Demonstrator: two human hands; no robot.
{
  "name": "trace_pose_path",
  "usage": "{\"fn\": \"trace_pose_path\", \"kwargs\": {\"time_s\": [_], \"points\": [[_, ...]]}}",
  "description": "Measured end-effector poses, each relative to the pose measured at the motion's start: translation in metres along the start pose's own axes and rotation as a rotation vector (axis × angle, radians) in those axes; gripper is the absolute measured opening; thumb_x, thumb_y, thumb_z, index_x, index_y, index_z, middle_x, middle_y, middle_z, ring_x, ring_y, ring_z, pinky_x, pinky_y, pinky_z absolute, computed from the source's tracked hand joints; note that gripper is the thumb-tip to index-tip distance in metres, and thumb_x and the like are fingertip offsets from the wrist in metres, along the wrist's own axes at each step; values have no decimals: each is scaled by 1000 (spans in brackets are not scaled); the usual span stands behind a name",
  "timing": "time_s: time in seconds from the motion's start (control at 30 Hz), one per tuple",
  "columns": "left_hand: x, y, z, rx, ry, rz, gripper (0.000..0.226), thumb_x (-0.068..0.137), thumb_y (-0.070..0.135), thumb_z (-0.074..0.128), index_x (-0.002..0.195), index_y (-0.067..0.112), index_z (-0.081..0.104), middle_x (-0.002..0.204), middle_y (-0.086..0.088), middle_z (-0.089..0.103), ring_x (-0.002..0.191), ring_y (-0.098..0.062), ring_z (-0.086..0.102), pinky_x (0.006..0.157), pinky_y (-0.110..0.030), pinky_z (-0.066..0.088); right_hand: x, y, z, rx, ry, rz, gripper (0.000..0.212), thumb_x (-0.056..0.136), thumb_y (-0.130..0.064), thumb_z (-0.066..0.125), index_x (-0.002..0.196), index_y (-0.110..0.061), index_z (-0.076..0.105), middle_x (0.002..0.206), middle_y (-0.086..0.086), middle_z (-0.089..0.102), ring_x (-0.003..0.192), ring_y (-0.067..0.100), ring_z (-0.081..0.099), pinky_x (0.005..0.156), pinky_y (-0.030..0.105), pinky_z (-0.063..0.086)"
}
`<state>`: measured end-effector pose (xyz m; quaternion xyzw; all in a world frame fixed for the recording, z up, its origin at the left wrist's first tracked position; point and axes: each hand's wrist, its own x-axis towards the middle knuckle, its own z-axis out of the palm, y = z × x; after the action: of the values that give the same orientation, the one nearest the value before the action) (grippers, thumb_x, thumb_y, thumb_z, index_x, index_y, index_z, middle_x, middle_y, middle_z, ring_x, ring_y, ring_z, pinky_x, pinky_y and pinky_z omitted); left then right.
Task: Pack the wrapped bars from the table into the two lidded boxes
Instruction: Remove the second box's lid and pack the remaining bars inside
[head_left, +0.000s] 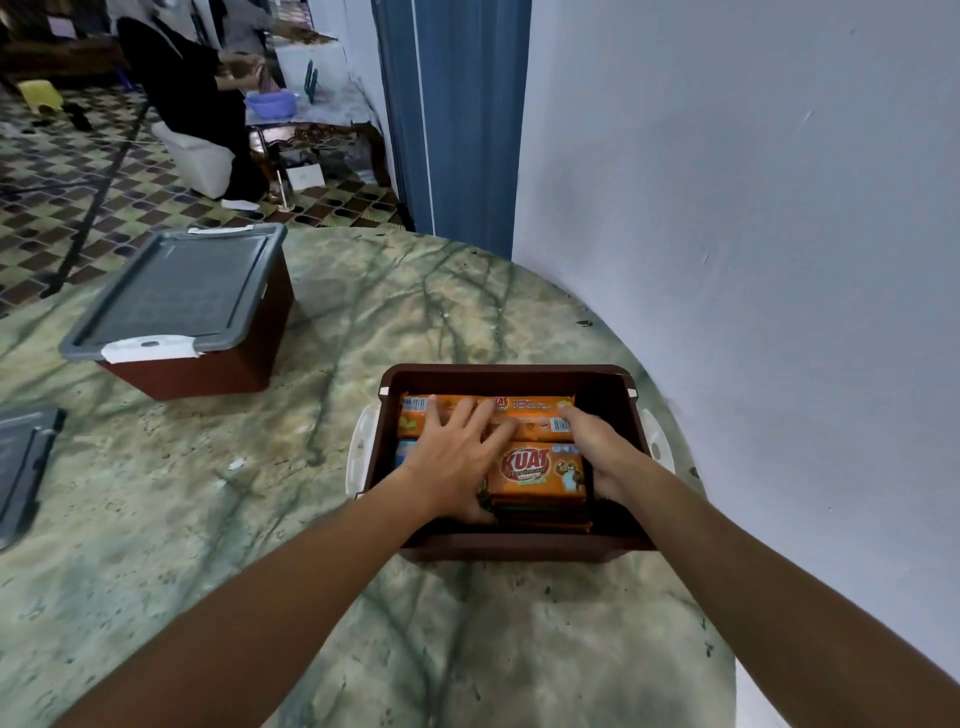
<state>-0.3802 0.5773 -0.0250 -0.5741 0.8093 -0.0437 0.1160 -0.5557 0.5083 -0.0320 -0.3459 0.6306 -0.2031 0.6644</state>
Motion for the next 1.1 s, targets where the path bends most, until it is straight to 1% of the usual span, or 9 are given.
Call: {"fn": "trace_pose_path", "kwargs": {"time_s": [0.13,0.3,0.43,0.53,0.7,0.8,0.9,1.0,1.1], "points": [[13,9,5,18,-12,61,118,67,71,64,151,27,-6,157,-18,2,140,-41,13,105,-68,22,13,3,4,85,3,19,63,86,-61,51,132,-19,46,107,16,70,85,31,73,76,45,59],[17,9,9,31,-13,73,115,70,70,62,150,26,-9,157,-19,2,139,-43,14,105,-69,23,12,5,2,127,8,5,49,90,-49,55,128,-18,49,105,15,70,87,31,72,77,43,58],[19,6,9,28,-15,86,116,69,70,62,150,27,-10,157,-17,2,139,-42,15,106,-66,23,5,10,-6,173,-63,56,43,93,-48,51,119,-15,61,97,14,74,83,28,72,69,36,56],[19,3,9,26,-14,96,119,66,72,63,150,27,-9,157,-17,3,138,-41,16,106,-65,25,2,10,-5,194,-111,108,50,93,-55,46,119,-15,61,102,15,73,89,29,71,73,38,56],[18,1,11,33,0,111,125,63,72,67,149,27,-11,157,-18,4,137,-40,17,106,-64,28,3,8,2,237,-72,97,50,94,-57,43,117,-16,60,103,17,72,92,31,70,84,43,55],[17,2,13,18,4,112,125,64,68,69,150,27,-12,157,-18,2,138,-41,15,107,-64,26,2,10,8,232,-22,69,47,94,-56,44,114,-17,61,100,15,72,88,29,71,75,39,57],[17,2,13,18,-7,108,126,65,66,71,149,27,-15,157,-19,1,139,-41,13,108,-64,23,2,11,11,185,-21,52,47,90,-54,52,120,-18,58,102,14,72,86,29,72,73,38,58],[17,2,15,24,-12,116,124,66,65,71,149,24,-13,158,-19,0,140,-42,11,109,-65,22,6,14,3,68,-92,36,65,80,-47,70,133,-21,45,109,12,70,90,29,72,83,43,57],[16,3,14,23,-28,116,121,67,67,69,150,24,-9,158,-19,-2,141,-42,9,109,-66,20,-2,9,-3,-254,-85,-63,75,75,-60,69,134,-22,41,111,2,69,94,20,69,85,40,54]]}}
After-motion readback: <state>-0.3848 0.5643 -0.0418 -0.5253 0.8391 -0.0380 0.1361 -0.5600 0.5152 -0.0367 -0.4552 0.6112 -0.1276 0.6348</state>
